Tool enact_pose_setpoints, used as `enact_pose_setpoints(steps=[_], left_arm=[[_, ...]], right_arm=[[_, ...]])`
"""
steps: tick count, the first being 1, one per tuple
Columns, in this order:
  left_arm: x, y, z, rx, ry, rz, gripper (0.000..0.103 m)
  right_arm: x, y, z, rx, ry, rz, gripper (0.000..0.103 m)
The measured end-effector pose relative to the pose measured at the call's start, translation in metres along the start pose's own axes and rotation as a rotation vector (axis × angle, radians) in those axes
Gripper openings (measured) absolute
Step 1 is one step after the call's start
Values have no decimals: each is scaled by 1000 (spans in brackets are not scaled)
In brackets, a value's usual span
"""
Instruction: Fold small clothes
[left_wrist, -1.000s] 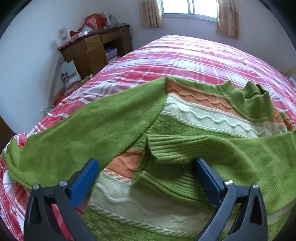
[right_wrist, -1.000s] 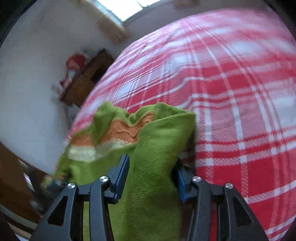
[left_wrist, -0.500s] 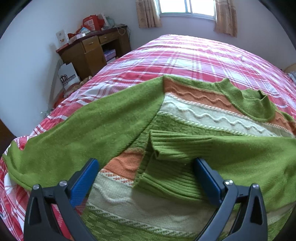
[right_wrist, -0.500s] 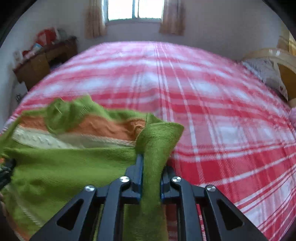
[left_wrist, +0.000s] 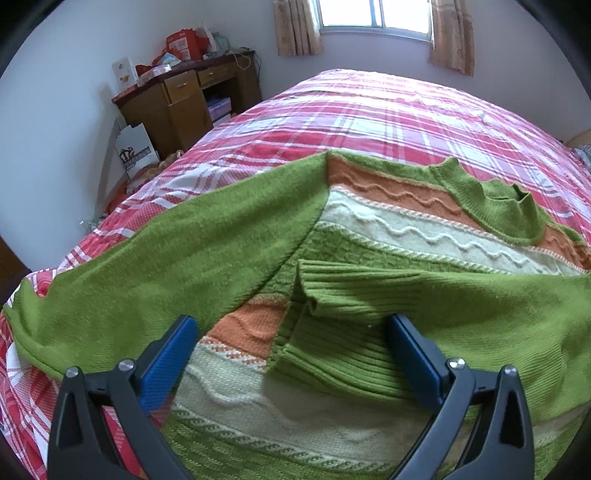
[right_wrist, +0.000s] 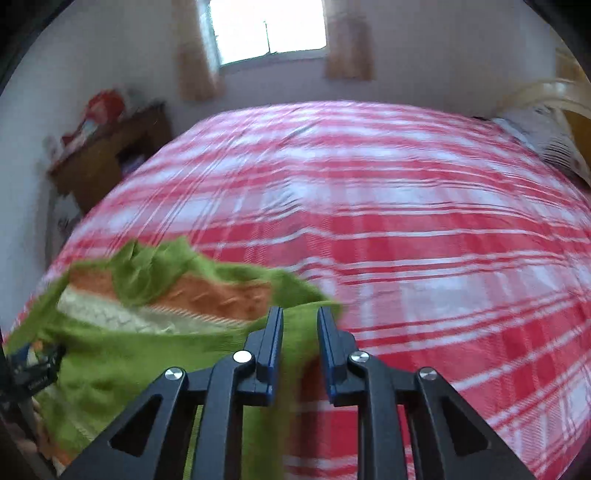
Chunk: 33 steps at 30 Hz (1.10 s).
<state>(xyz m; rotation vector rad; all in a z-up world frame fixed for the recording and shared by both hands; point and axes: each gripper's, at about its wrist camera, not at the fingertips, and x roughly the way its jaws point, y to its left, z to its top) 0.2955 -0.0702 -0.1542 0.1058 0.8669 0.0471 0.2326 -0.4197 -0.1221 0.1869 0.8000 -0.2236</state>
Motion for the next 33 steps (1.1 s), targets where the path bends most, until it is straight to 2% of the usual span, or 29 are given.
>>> enact_pose_setpoints(steps=[3,5,7,10,11,13,15,17,19,20,22,24,25,27,29,30,31,33], left_arm=[[1,2,0,-11,7,-31,102],[0,10,1,-46,2,-79,100],[-4,19,-1,-91,-22,-107,92],[-7,34,-3,-162,-52,-186,91],[-6,37,-3,-177,-54,-216,94],[-5,38,-1,-183,-53,-274,103],[-5,32,1,-162,-51,-293,103],[-4,25,2,-132,-49,-276,102],[-5,17,4,-96,-51,-232,82],[-4,14,4,-89,-48,-194,78],[-4,16,4,-95,-49,-147,60],[-5,22,4,-114,-55,-117,50],[-6,24,4,-122,-55,-113,48],[-6,26,6,-112,-46,-99,50],[-13,27,6,-67,-58,-58,51],[-24,29,5,-39,-84,-33,59],[-33,34,3,-32,-107,-32,78],[-53,59,-3,-52,-168,-25,103]], right_arm=[[41,17,-6,4,120,-13,20],[49,22,-7,21,57,-45,22],[53,29,-6,-9,45,-83,25],[28,38,-7,3,-23,-51,25],[13,42,-10,7,-57,-10,25],[-5,51,-14,-11,-75,19,28],[-27,61,-24,-46,-95,44,31],[-41,68,-33,-65,-98,49,32],[-53,72,-41,-70,-103,60,32],[-56,74,-43,-68,-104,64,32],[-64,78,-48,-60,-93,75,32],[-68,82,-52,-46,-81,116,32],[-70,88,-58,-33,-68,160,32],[-64,98,-68,-35,-23,214,32],[-51,114,-81,-61,24,222,32],[-44,121,-88,-70,42,213,32],[-34,128,-96,-73,74,215,32],[-24,134,-104,-85,88,206,36]])
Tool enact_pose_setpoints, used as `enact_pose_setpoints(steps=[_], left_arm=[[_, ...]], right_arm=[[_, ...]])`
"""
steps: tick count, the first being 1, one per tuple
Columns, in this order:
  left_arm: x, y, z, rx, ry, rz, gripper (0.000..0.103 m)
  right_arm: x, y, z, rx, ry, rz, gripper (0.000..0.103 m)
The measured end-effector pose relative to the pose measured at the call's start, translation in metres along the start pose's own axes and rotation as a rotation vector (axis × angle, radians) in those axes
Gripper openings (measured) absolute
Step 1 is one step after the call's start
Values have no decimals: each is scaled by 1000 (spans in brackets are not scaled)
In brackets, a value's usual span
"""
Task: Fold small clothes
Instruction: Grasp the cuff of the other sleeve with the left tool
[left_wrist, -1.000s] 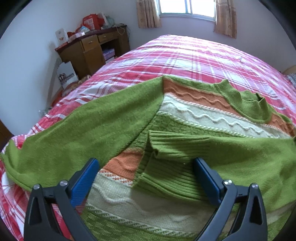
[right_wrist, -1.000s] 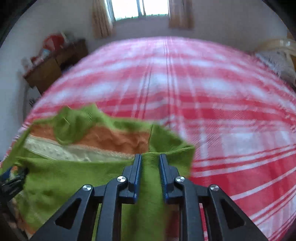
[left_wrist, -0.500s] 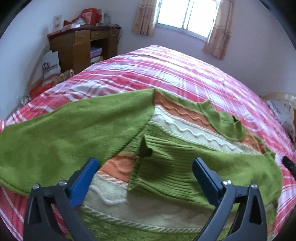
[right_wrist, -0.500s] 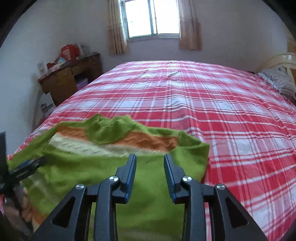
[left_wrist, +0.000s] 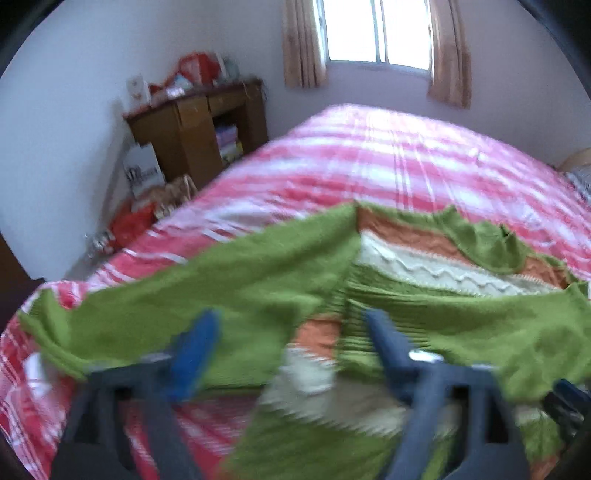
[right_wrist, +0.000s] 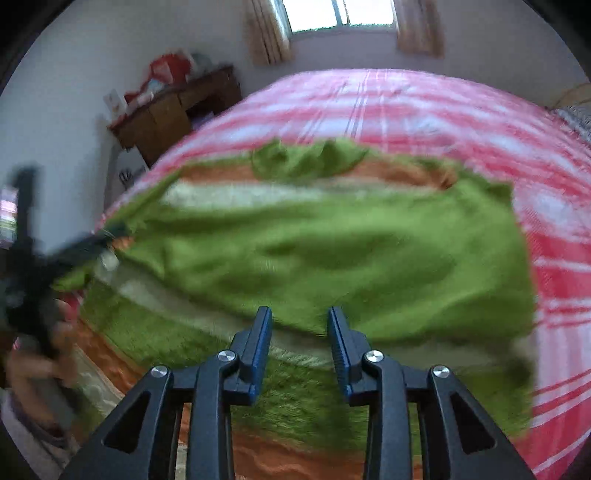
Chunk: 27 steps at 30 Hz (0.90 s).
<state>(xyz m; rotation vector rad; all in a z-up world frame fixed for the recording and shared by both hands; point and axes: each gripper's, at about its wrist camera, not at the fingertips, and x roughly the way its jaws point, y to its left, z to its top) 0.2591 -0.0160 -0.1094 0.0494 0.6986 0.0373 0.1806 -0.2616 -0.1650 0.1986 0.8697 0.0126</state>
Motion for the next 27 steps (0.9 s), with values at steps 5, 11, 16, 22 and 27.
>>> enact_pose_setpoints(steps=[5,11,16,22,27], left_arm=[[-23,93,1,-149,-38,73,103],[-15,233,-8,-506,2,278,103],[12,288,-19,-666,76,390,93],[53,310,-36,-772,146,222,58],[50,301,-36,-748,100,243,28]], right_arm=[[3,21,-7,-116,-45,-64,63],[5,26,-8,-153,-44,-97,67],[6,24,-8,-151,-44,-94,68],[7,26,-8,-160,-42,-111,69],[8,27,-8,-161,-42,-116,71]])
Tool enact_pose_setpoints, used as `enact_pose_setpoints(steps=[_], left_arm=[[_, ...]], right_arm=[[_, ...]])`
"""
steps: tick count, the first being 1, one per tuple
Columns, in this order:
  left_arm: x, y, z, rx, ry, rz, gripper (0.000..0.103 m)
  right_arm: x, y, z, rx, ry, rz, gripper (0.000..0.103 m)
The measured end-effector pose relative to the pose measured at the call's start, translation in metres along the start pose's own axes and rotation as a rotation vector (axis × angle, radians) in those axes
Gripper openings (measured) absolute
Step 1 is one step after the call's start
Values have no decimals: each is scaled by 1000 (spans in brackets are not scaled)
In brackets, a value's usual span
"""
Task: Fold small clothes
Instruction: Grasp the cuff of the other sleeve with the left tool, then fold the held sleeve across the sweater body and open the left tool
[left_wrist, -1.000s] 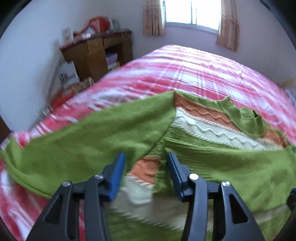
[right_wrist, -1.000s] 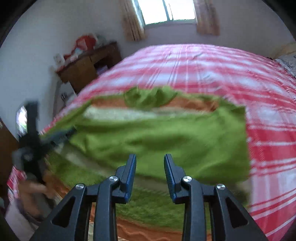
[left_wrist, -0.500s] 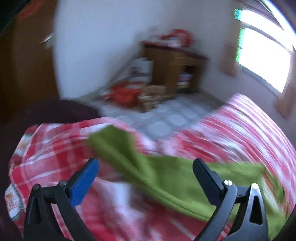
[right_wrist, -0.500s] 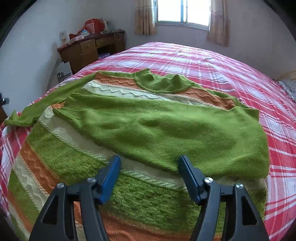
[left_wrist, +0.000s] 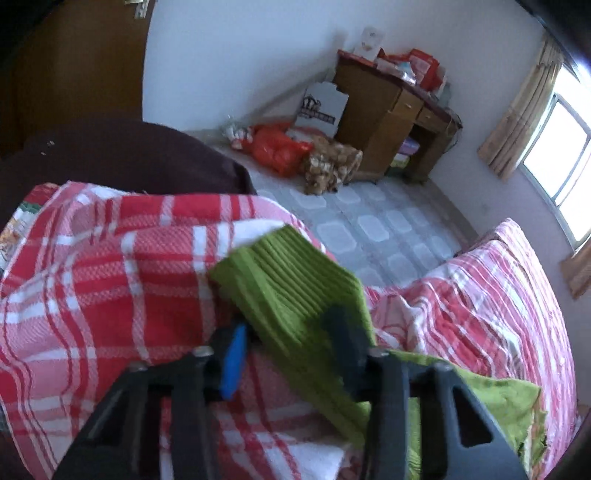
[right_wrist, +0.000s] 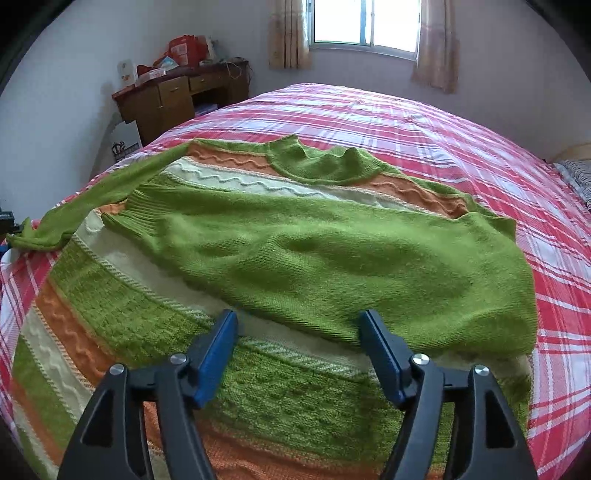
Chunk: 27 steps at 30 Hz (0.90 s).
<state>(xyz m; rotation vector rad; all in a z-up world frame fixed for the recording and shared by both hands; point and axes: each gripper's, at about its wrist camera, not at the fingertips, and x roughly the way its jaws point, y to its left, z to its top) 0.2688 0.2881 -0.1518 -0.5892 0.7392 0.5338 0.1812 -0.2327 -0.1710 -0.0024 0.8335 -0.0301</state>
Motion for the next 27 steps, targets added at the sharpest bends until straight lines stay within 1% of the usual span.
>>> enact_pose_setpoints(steps=[1,2,3,6,8,12,16,18,20,22,24,25,27], left_arm=[[0,4,1,-10,6,-16,13],[2,9,1,-33,18,-42,13],[0,12,2,-47,10,-67,12],[-2,12,3,-46,13,-80,10],[-9,10,5,-32,-7,-89,9],[-43,-15,8,53,-108,-123,9],[-89,-72,-3,216,-205,-225,9],[-111,-107,-19,316,-237,-284,9],[-130,-143,-44,415,-245,-355,9],[-142,-180,-72,510,-230,-418,9],[-148,-210,-100,586,-224,-453,9],[-149,-229,-121,633,-205,-476,9],[-149,-249,-145,686,-165,-508,6]], right_arm=[[0,0,0,0,0,-2,71],[0,0,0,0,0,-3,71],[1,0,0,0,0,-4,71],[1,0,0,0,0,-4,72],[1,0,0,0,-1,-4,72],[0,0,0,2,-2,-1,72],[1,-1,0,4,-4,-1,72],[1,-1,0,5,-4,0,72],[1,-2,0,8,-6,1,72],[0,-2,0,11,-8,2,72],[0,-3,0,14,-10,3,72],[0,-3,0,16,-11,4,72],[-1,-4,-1,22,-14,9,72]])
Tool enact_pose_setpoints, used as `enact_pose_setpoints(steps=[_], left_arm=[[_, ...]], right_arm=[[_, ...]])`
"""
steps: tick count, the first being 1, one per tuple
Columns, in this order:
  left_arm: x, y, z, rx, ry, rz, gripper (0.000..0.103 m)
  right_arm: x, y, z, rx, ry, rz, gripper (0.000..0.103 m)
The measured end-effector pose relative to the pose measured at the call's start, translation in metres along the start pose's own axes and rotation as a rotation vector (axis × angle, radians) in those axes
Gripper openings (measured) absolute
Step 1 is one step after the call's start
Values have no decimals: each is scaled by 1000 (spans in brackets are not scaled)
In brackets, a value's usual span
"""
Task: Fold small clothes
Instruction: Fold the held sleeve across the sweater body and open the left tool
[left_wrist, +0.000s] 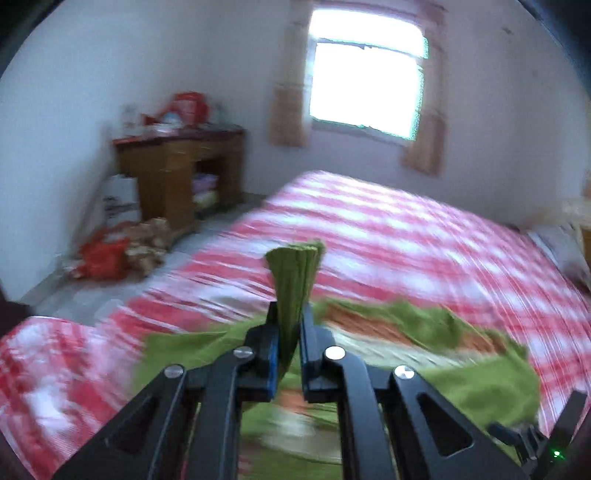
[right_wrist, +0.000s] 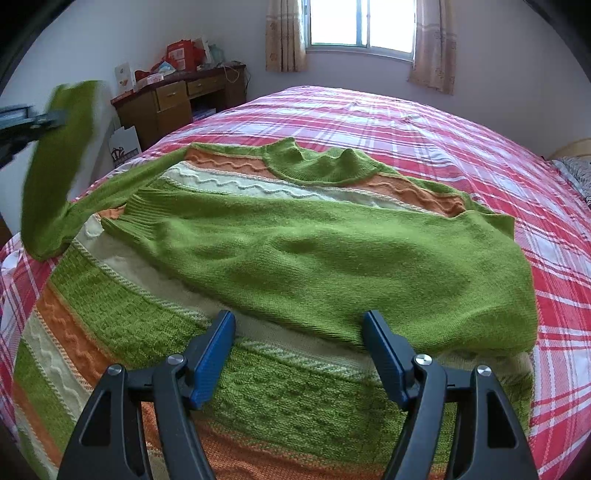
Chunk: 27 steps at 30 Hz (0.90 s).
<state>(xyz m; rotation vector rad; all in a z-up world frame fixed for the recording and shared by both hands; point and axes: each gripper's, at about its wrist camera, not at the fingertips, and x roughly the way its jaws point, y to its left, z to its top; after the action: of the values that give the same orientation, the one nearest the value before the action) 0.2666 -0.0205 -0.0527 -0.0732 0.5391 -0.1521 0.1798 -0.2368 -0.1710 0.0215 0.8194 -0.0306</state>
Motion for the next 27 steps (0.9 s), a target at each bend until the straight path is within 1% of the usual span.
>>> enact_pose_setpoints(steps=[3,6,10,12,13,15,16,17,18,19,21,23,24,26,27], left_arm=[[15,-46,-21,86,59,-42,6],[26,-72,-41,139,123,-49,6],[43,-81,-62,184,214,-34,7],[47,-79,-70,196,263,-21,11],[47,-77,-71,190,275,-27,14],[38,-73,-71,178,272,-46,16],[34,-71,-71,176,274,-46,31],[25,-66,-69,167,280,-50,44],[21,-64,-71,159,281,-56,68],[11,-56,-71,143,271,-63,83],[-6,-37,-72,105,238,-55,88],[-18,-13,-76,64,226,-19,88],[-19,-5,-79,49,229,-5,88],[-20,20,-89,2,239,56,88],[-18,26,-91,-6,240,78,88]], right_arm=[[-1,-2,-1,12,-4,8,72],[-2,-3,-1,21,-7,16,72],[-2,-6,-1,33,-11,30,72],[-2,-7,-1,36,-12,34,72],[-2,-7,-1,37,-12,34,72],[-2,-7,-1,35,-11,32,72],[-2,-7,-1,33,-9,30,72],[-2,-7,-1,31,-8,28,72],[-2,-6,-1,30,-6,27,72],[-1,-6,-1,28,-3,25,72],[-1,-5,1,25,6,24,72],[-2,-6,5,27,19,35,72],[-4,-6,8,41,23,58,72],[-13,-7,20,110,4,170,72],[-16,-7,26,143,-13,206,72]])
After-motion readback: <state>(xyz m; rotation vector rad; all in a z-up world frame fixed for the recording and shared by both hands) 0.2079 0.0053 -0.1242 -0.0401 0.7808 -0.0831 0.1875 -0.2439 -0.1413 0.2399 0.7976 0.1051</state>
